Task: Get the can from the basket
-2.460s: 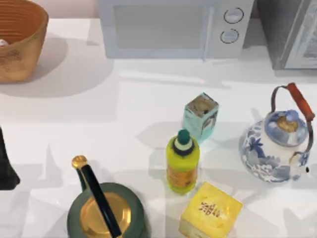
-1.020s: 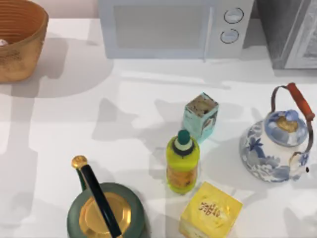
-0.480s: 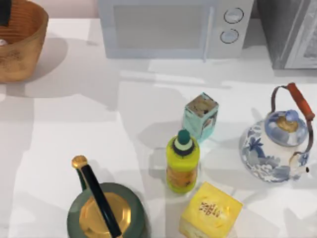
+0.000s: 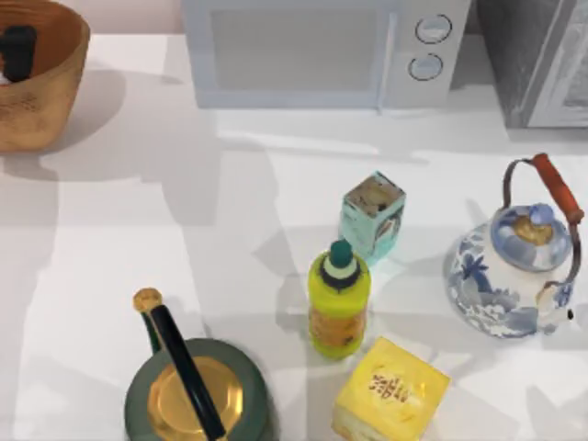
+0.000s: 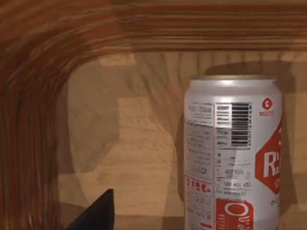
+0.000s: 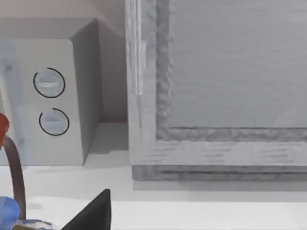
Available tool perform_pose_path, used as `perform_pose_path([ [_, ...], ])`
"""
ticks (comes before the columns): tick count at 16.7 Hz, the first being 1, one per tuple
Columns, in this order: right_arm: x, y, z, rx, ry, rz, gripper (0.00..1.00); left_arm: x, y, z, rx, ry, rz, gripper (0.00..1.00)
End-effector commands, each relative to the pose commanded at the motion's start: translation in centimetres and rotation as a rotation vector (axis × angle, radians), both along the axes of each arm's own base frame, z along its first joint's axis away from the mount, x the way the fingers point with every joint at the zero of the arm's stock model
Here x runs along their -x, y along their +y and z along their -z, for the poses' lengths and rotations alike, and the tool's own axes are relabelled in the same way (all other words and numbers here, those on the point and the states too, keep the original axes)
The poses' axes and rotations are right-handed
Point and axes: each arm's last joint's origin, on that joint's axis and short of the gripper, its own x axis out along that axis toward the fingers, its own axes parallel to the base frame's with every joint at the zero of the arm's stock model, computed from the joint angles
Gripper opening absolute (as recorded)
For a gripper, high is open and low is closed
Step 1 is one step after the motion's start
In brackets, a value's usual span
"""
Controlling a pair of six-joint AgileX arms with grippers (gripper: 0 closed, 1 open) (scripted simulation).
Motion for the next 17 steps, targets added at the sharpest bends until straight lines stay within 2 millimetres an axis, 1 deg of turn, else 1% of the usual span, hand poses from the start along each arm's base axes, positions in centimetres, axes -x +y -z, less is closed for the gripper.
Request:
perform_pose_path([
  [4,0.0,0.0,0.0,0.0,0.0,0.0,1.0,-0.1,-0.3,0.2,0.0,0.0,0.005,1.0],
  [6,0.0,0.0,0.0,0.0,0.0,0.0,1.0,-0.6,-0.2,1.5,0.0,0.0,0.0,1.0],
  [10,0.0,0.0,0.0,0.0,0.0,0.0,1.0,-1.7,-0.3,5.3,0.0,0.0,0.0,1.0],
  [11,0.0,0.0,0.0,0.0,0.0,0.0,1.0,-1.8,-0.3,5.7,0.0,0.0,0.0,1.0],
  [14,0.0,0.0,0.0,0.0,0.0,0.0,1.0,-1.8,-0.3,5.7,0.0,0.0,0.0,1.0],
  [17,0.0,0.0,0.0,0.0,0.0,0.0,1.0,-1.8,-0.3,5.7,0.0,0.0,0.0,0.77],
])
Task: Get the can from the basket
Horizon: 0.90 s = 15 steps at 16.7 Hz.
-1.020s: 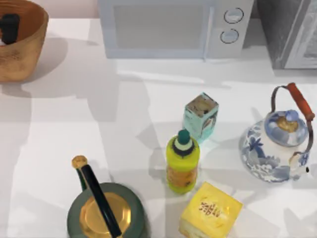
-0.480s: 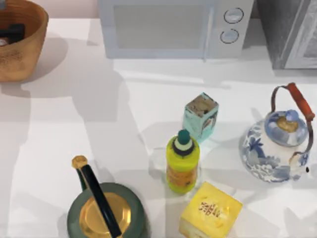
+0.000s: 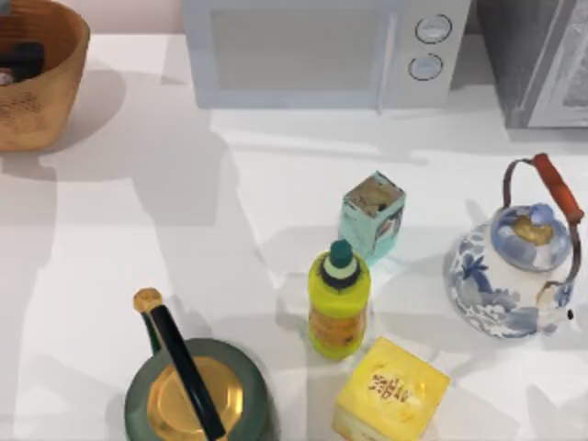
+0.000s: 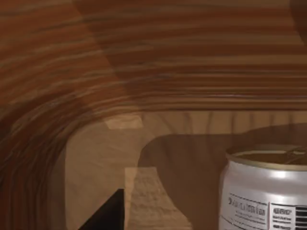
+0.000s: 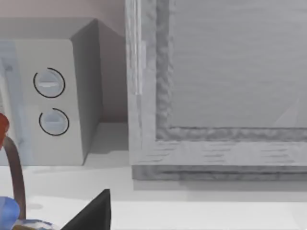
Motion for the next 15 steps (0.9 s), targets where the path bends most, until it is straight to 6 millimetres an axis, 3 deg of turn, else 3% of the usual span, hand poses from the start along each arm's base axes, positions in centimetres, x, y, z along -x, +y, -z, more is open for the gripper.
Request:
perform_pose_path([
  [10,0.0,0.0,0.0,0.0,0.0,0.0,1.0,0.0,0.0,0.0,0.0,0.0,0.0,0.02],
  [15,0.0,0.0,0.0,0.0,0.0,0.0,1.0,0.0,0.0,0.0,0.0,0.0,0.0,0.0],
])
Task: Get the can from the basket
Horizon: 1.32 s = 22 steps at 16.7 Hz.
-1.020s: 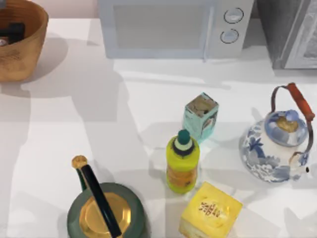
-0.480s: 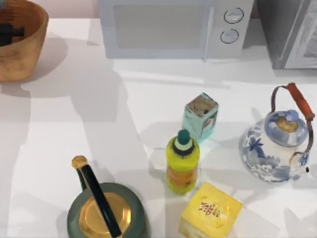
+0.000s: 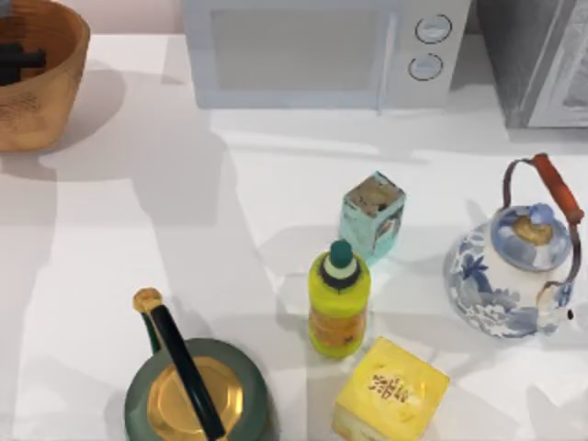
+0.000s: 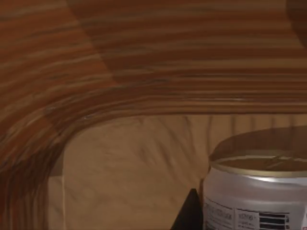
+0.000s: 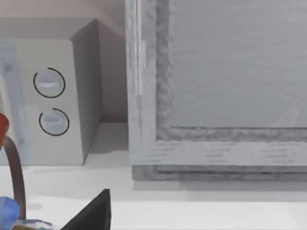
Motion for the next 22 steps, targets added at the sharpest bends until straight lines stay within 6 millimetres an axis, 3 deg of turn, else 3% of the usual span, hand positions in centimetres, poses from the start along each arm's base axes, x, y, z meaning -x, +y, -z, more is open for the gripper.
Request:
perform_pose_path([
  [3,0.0,0.0,0.0,0.0,0.0,0.0,1.0,0.0,0.0,0.0,0.0,0.0,0.0,0.0],
  [4,0.0,0.0,0.0,0.0,0.0,0.0,1.0,0.0,0.2,-1.8,-0.011,-0.038,0.0,0.0],
  [8,0.0,0.0,0.0,0.0,0.0,0.0,1.0,0.4,0.2,-3.3,-0.026,-0.079,-0.016,0.0],
  [11,0.0,0.0,0.0,0.0,0.0,0.0,1.0,1.9,-0.2,-7.0,-0.055,-0.172,-0.04,0.0],
  [13,0.0,0.0,0.0,0.0,0.0,0.0,1.0,4.0,-0.9,-10.4,-0.077,-0.256,-0.054,0.0],
  [15,0.0,0.0,0.0,0.0,0.0,0.0,1.0,7.4,-2.0,-14.0,-0.097,-0.355,-0.067,0.0],
  [18,0.0,0.0,0.0,0.0,0.0,0.0,1.0,15.1,-3.9,-19.0,-0.119,-0.538,-0.085,0.0],
  [20,0.0,0.0,0.0,0.0,0.0,0.0,1.0,21.6,-5.2,-20.8,-0.127,-0.674,-0.096,0.0],
  [22,0.0,0.0,0.0,0.0,0.0,0.0,1.0,28.1,-6.4,-20.8,-0.128,-0.809,-0.106,0.0],
])
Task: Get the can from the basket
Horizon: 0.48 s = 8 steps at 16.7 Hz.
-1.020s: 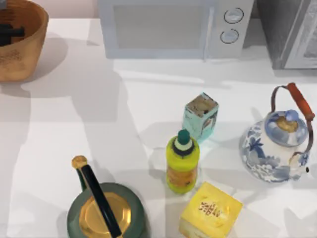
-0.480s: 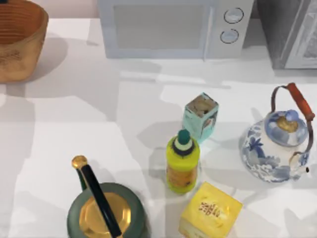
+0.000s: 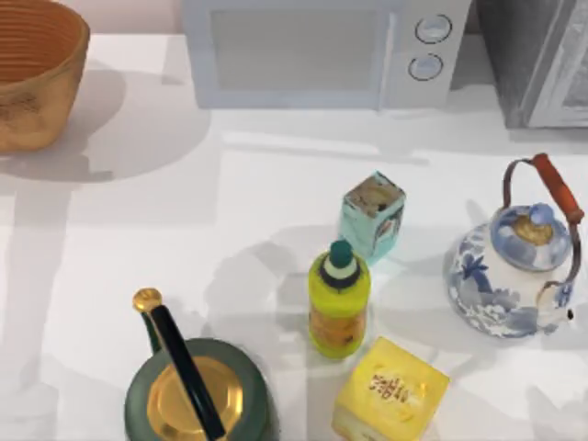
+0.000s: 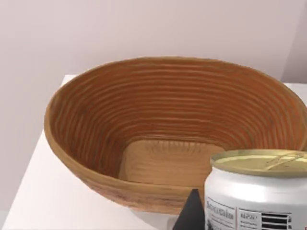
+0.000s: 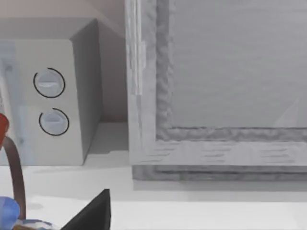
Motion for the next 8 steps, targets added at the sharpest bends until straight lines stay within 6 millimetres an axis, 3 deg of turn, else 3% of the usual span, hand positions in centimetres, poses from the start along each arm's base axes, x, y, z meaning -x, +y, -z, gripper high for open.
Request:
perform_pose_path([
  [2,0.0,0.0,0.0,0.0,0.0,0.0,1.0,5.8,-0.9,1.9,-0.001,-0.127,0.002,0.0],
  [4,0.0,0.0,0.0,0.0,0.0,0.0,1.0,10.0,-1.5,5.1,0.003,-0.233,0.01,0.0],
  [6,0.0,0.0,0.0,0.0,0.0,0.0,1.0,12.6,-2.0,8.8,0.01,-0.312,0.025,0.0],
  [8,0.0,0.0,0.0,0.0,0.0,0.0,1.0,14.0,-2.3,12.2,0.017,-0.372,0.046,0.0],
])
